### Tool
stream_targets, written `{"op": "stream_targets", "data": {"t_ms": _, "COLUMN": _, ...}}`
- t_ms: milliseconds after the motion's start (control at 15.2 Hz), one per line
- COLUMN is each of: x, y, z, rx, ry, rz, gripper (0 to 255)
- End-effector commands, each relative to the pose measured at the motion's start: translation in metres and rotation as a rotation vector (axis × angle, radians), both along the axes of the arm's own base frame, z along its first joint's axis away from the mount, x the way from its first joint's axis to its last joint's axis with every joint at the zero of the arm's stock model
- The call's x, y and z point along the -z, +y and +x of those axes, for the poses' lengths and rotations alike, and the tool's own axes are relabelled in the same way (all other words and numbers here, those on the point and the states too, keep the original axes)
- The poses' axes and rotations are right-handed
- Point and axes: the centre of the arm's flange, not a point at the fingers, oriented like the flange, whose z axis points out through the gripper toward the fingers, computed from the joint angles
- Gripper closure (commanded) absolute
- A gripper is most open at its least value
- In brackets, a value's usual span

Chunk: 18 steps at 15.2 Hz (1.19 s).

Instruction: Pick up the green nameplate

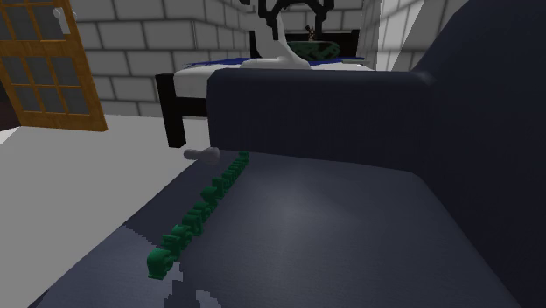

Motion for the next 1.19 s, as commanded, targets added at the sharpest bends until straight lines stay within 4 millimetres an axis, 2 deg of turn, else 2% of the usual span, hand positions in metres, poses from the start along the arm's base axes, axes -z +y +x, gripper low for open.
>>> {"op": "stream_targets", "data": {"t_ms": 0, "x": 0.000, "y": 0.000, "z": 0.000, "rx": 0.000, "ry": 0.000, "rz": 0.000, "gripper": 0}}
{"op": "stream_targets", "data": {"t_ms": 1122, "x": 0.089, "y": -0.130, "z": 0.137, "rx": -0.124, "ry": -0.073, "rz": -0.086, "gripper": 0}}
